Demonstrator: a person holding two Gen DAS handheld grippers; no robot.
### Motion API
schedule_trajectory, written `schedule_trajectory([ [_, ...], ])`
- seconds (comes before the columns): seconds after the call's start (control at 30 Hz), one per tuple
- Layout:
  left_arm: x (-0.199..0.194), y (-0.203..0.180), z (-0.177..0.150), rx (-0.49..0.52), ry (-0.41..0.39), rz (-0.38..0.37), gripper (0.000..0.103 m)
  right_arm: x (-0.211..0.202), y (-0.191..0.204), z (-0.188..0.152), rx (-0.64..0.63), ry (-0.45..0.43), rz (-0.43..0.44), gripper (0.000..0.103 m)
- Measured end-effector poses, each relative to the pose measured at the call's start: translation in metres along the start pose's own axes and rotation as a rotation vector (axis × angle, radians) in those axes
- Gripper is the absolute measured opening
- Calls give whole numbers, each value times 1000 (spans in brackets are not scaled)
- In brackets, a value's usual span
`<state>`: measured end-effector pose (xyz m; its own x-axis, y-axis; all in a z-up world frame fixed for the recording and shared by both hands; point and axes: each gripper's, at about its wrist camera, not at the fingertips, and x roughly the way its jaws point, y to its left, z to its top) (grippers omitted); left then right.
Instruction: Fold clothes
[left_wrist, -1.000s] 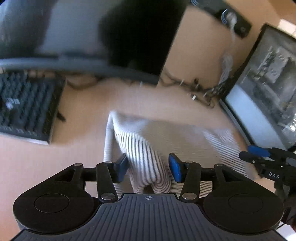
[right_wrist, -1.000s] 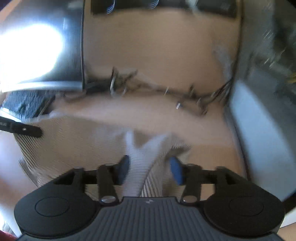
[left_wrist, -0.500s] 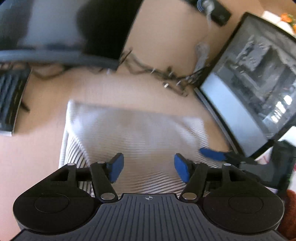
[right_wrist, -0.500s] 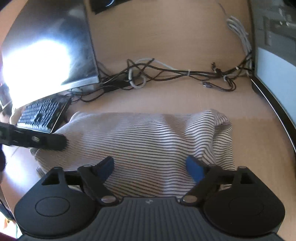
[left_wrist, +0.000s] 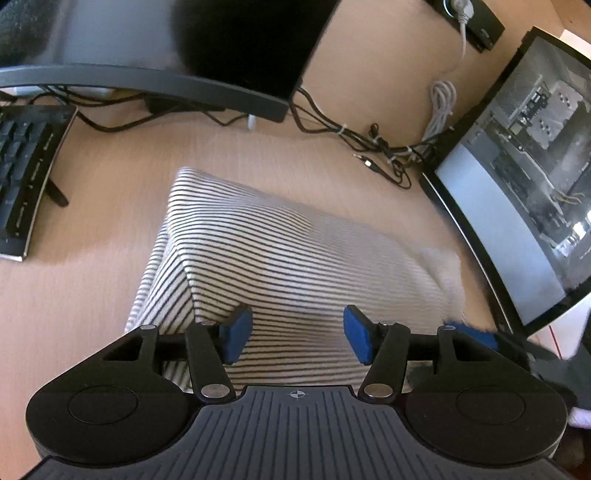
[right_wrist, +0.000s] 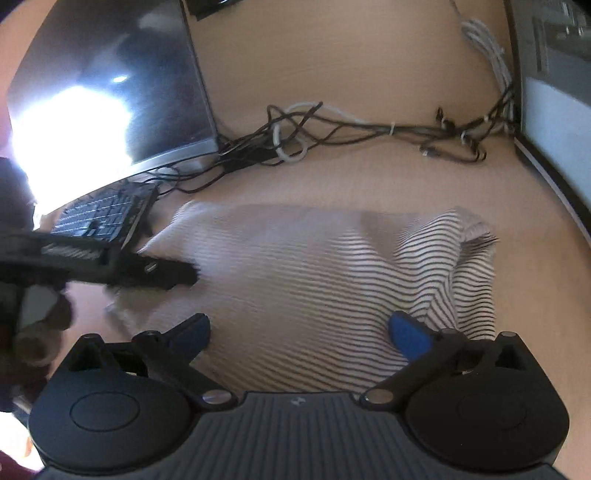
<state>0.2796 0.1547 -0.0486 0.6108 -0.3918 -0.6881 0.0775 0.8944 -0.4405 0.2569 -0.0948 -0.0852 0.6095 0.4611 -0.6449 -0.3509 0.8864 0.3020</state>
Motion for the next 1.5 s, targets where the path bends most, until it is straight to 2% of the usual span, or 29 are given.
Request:
schedule_trajectory([
  [0.1,5,5,6,-6,-11,-5,61,-5,19,-10,5,49,20,103],
  [0.17,8,8,11,-10,-19,-8,62,-9,39,-15,-66,93,12,103],
  [0.27,11,12,16,-35,-28,-19,62,-26,55,-17,-159,102,-17,103],
  [0.33,7,10,15,-50,-40,-10,65,-43,53,-11,-216,69,-56,103],
  [0.4,-2,1,7,-49,-67,31,72,-57,44,-2,-292,23,-108,103],
  [0.5,-15,-19,-11,-50,-105,77,73,-64,15,16,-362,-34,-169,103],
  [0.6,-21,-48,-31,-73,-148,83,73,-52,-27,34,-295,-59,-192,103],
  [0.67,-18,-68,-43,-101,-165,84,72,-37,-51,39,-237,-38,-194,103],
  [0.73,-4,-85,-54,-133,-144,81,72,-17,-65,36,-239,42,-161,103],
  [0.83,17,-107,-69,-136,-129,134,71,-2,-74,23,-295,93,-70,103],
  [0.97,20,-120,-80,-174,-179,219,71,7,-96,25,-200,121,41,103],
  [1.17,18,-126,-84,-181,-181,282,71,12,-91,20,-251,115,98,103],
  [1.33,11,-119,-87,-181,-176,284,71,0,-74,1,-249,97,104,103],
  [1.5,4,-113,-90,-167,-163,270,72,0,-64,2,-296,133,139,103],
])
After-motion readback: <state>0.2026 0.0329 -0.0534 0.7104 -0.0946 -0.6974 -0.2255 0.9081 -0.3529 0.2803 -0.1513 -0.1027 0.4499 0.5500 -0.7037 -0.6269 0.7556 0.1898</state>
